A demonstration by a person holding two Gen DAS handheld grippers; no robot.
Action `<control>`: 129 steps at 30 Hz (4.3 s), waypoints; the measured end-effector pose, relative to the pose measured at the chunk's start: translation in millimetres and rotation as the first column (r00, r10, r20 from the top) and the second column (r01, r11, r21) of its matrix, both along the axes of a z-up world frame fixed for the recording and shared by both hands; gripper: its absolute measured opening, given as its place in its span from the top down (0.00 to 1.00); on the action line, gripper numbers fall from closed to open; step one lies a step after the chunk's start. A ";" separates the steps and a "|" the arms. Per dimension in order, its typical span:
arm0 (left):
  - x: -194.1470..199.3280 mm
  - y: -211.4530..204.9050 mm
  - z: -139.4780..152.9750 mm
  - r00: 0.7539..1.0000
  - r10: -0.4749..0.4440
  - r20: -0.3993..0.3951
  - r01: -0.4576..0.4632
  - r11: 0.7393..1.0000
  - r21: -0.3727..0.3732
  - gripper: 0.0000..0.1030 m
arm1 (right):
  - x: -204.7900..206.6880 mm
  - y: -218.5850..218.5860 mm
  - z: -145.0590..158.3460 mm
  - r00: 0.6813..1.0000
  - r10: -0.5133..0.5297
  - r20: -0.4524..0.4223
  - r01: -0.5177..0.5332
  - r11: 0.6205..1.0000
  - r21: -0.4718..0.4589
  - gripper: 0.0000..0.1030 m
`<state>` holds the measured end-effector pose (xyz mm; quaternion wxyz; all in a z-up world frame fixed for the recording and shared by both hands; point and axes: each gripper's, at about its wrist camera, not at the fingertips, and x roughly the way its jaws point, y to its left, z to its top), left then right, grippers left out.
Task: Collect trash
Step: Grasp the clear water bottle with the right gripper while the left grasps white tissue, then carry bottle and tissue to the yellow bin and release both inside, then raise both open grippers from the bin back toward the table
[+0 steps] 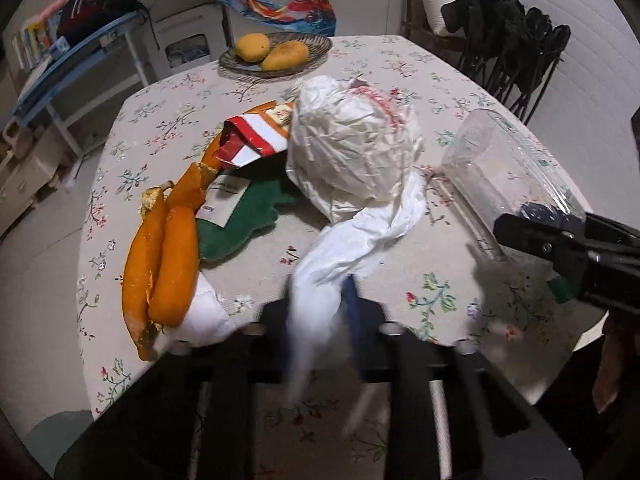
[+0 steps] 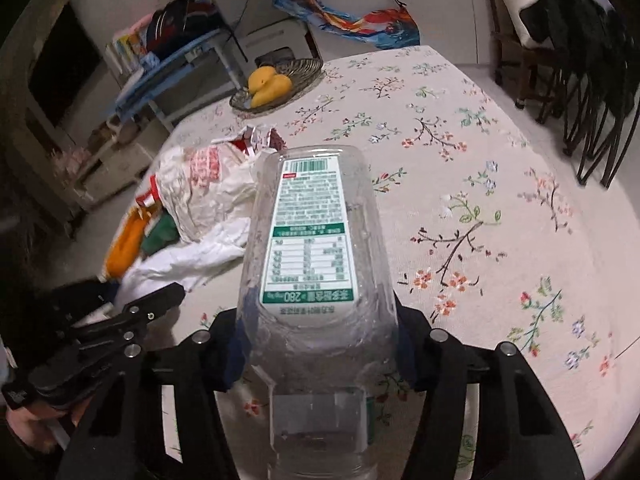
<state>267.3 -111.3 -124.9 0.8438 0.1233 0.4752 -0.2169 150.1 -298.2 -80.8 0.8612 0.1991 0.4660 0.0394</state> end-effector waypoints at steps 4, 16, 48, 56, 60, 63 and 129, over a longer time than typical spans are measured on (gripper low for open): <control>-9.1 8.9 10.5 1.000 -0.006 -0.002 0.006 0.997 -0.071 0.90 | -12.1 -9.2 2.6 0.999 -0.035 0.021 0.032 0.992 0.123 0.44; -57.1 40.2 47.4 0.998 0.024 0.054 -0.005 0.949 -0.315 0.90 | -41.9 -9.1 12.8 0.995 -0.051 0.088 0.024 0.958 0.287 0.44; -147.1 89.4 52.4 0.988 0.134 0.078 -0.098 0.930 -0.355 0.90 | -146.5 108.0 -34.9 0.924 0.360 -0.128 -0.348 0.932 0.102 0.44; -164.0 92.6 53.1 0.988 0.135 0.077 -0.097 0.925 -0.367 0.90 | -148.1 114.1 -67.2 0.891 0.384 -0.241 -0.374 0.923 0.087 0.44; -171.8 91.7 52.3 0.989 0.126 0.079 -0.089 0.927 -0.365 0.90 | -148.3 114.9 -81.2 0.872 0.390 -0.295 -0.380 0.920 0.094 0.44; -177.3 93.2 51.9 0.989 0.125 0.079 -0.088 0.927 -0.365 0.90 | -148.9 113.6 -83.0 0.873 0.383 -0.301 -0.373 0.923 0.093 0.41; -191.3 117.0 24.1 0.918 0.386 0.089 -0.351 0.898 -0.266 0.19 | -171.7 26.4 11.0 0.985 -0.094 0.142 0.097 0.995 -0.010 0.14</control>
